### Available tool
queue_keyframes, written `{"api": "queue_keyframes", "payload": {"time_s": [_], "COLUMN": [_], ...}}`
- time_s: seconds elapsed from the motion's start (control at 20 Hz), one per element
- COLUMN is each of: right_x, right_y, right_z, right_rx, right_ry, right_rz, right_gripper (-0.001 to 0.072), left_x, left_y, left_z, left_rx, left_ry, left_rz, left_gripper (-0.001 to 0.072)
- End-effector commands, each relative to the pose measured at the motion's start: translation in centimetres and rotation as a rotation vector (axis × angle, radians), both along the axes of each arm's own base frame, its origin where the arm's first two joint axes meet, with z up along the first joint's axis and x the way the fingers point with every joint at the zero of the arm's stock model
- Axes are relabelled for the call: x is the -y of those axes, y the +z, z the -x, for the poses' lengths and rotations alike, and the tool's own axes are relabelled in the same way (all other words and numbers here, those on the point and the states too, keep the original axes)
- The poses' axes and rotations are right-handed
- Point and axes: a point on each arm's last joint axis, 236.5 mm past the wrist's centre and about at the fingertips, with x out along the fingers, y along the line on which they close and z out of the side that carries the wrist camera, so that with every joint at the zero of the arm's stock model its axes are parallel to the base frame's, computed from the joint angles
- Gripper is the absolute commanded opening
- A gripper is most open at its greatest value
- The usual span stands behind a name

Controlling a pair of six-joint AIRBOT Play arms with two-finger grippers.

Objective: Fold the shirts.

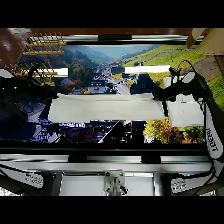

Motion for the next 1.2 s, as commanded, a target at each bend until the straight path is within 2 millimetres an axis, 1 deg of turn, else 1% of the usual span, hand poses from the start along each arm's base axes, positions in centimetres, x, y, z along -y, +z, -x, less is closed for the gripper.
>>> {"api": "queue_keyframes", "payload": {"time_s": [0.0,0.1,0.2,0.3,0.35,0.4,0.45,0.5,0.55,0.6,0.65,0.7,0.75,0.8,0.85,1.0,1.15], "right_x": [-0.1,-0.5,-1.1,-1.7,-1.6,-1.7,-1.5,-1.4,-1.0,-0.1,1.4,3.3,5.0,5.8,6.2,5.9,4.8], "right_y": [-1.2,-1.9,-2.6,-3.0,-3.1,-3.2,-3.1,-2.7,-1.7,-0.4,0.9,1.6,1.8,1.5,1.0,-1.2,-3.3], "right_z": [-2.1,-3.0,-3.5,-3.6,-3.4,-3.1,-2.7,-2.1,-1.4,-0.9,-0.3,0.4,1.2,1.9,2.4,2.8,2.8], "right_rx": [0.035,0.056,0.069,0.071,0.064,0.053,0.036,0.024,0.018,0.016,0.011,-0.009,-0.042,-0.077,-0.108,-0.166,-0.209], "right_ry": [-0.045,-0.061,-0.056,-0.044,-0.042,-0.037,-0.033,-0.005,0.039,0.054,0.055,0.029,-0.007,-0.026,-0.04,-0.033,-0.035], "right_rz": [-0.023,-0.029,-0.021,-0.015,-0.01,-0.012,-0.017,-0.019,-0.013,0.004,0.028,0.049,0.048,0.027,-0.002,-0.046,-0.11], "right_gripper": [0.0062,0.0062,0.0062,0.0063,0.0063,0.0097,0.035,0.052,0.0526,0.0602,0.0665,0.0665,0.0665,0.0665,0.0665,0.0665,0.0665], "left_x": [0.5,0.7,0.7,0.7,0.8,0.8,0.9,1.0,1.0,1.1,1.0,1.0,0.8,0.9,1.0,2.0,2.6], "left_y": [-2.2,-3.9,-5.1,-5.8,-6.0,-6.0,-5.8,-5.4,-4.8,-3.9,-2.9,-1.9,-0.7,0.3,1.1,2.7,3.9], "left_z": [-2.1,-2.2,-2.6,-2.6,-2.4,-2.3,-2.1,-1.7,-1.5,-1.4,-1.5,-1.8,-2.3,-2.7,-2.9,-2.7,-2.6], "left_rx": [-0.035,-0.065,-0.082,-0.104,-0.114,-0.116,-0.121,-0.134,-0.138,-0.135,-0.127,-0.118,-0.096,-0.07,-0.05,-0.017,0.008], "left_ry": [0.031,0.04,0.069,0.079,0.075,0.072,0.064,0.045,0.029,0.009,-0.009,-0.01,-0.001,0.001,-0.003,-0.026,-0.039], "left_rz": [0.018,0.022,0.022,0.027,0.03,0.031,0.035,0.042,0.046,0.05,0.051,0.05,0.045,0.039,0.034,0.026,0.021], "left_gripper": [0.0026,0.0026,0.0026,0.0026,0.0026,0.0047,0.0278,0.0574,0.0621,0.0618,0.0603,0.0603,0.0603,0.0603,0.0603,0.0602,0.0597]}}
